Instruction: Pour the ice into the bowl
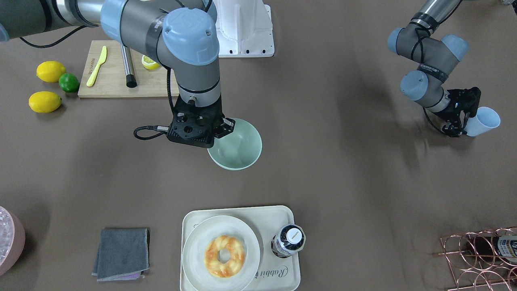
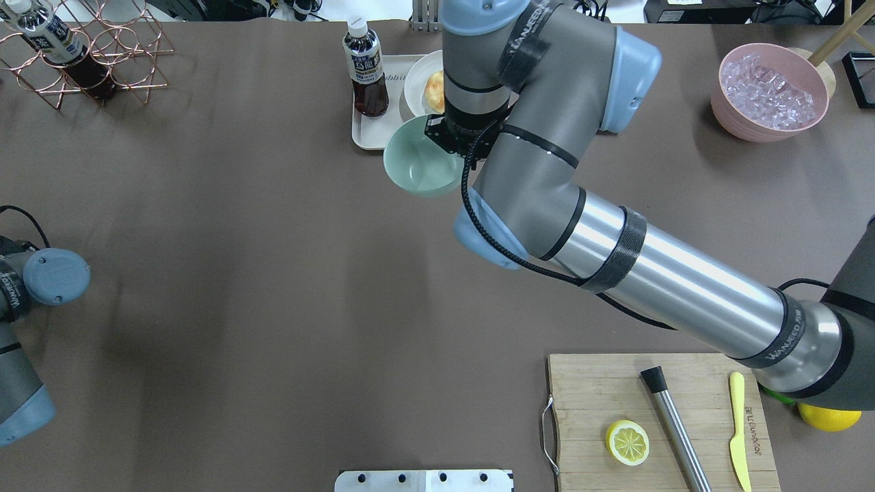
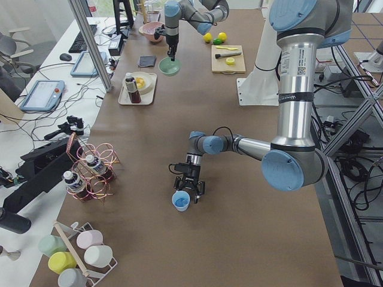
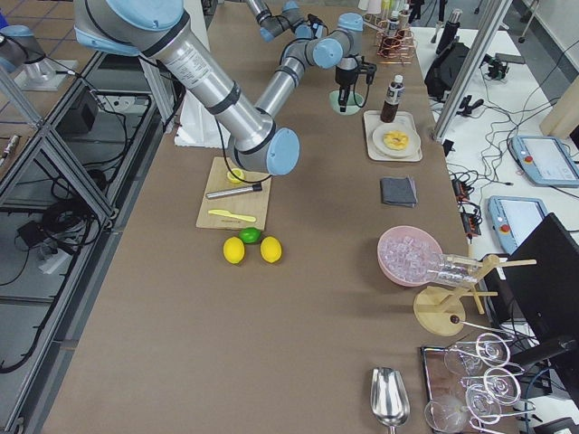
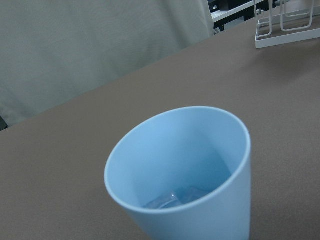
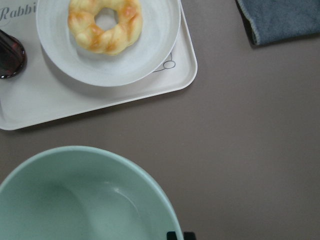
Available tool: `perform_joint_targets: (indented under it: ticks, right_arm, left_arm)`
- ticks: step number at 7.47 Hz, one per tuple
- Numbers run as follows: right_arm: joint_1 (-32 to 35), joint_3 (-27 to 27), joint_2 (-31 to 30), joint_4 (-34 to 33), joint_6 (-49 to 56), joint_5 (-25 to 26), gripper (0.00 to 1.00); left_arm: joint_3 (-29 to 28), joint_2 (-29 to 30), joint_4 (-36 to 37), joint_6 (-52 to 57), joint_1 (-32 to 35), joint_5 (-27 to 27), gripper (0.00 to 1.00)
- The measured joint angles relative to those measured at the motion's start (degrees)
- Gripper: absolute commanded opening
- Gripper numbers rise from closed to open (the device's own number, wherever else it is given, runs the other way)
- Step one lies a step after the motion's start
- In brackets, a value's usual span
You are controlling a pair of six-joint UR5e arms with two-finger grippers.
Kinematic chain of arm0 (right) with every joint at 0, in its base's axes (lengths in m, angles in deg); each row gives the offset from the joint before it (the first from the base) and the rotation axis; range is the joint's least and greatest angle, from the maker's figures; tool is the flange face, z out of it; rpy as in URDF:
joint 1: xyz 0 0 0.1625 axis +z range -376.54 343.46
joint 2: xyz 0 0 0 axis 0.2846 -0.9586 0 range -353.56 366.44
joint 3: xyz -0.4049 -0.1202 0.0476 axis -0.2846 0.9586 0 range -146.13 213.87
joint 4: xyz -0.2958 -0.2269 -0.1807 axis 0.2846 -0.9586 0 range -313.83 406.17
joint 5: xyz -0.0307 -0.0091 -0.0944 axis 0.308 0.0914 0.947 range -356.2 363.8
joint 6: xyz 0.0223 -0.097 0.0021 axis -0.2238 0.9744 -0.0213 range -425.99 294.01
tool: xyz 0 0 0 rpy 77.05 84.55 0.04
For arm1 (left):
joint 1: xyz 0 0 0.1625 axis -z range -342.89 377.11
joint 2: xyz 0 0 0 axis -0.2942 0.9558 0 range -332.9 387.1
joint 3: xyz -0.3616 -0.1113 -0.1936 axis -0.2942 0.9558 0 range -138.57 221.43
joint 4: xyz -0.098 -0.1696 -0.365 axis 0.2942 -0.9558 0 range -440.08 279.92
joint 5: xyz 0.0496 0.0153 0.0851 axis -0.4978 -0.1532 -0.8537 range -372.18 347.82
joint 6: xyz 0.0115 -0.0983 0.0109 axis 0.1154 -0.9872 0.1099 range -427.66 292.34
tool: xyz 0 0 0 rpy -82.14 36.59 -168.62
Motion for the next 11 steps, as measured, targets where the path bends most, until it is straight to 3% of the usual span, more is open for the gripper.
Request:
perform_joint_targets:
  ticks: [3, 7, 10, 11]
  right_arm:
    - [-5.5, 5.1, 4.2, 4.0, -6.1, 3.9, 0.00]
    - [-10.5, 16.6, 7.7, 14.5, -8.3, 8.3, 0.00]
    - [-14.5, 19.3, 8.0, 19.4, -10.4, 12.7, 0.00]
    - [-15.4, 20.2, 7.9, 21.0, -10.7, 13.6, 0.29]
  left_arm:
    - [-0.3, 0.5, 1.3, 0.2, 0.4, 0.0, 0.97]
    - [0.9, 1.5, 5.2, 0.6, 1.7, -1.3, 0.97]
    - [0.9, 1.6, 5.9, 1.0, 2.6, -4.1, 0.97]
    - [0.7, 1.4, 5.9, 0.8, 2.8, -4.5, 0.97]
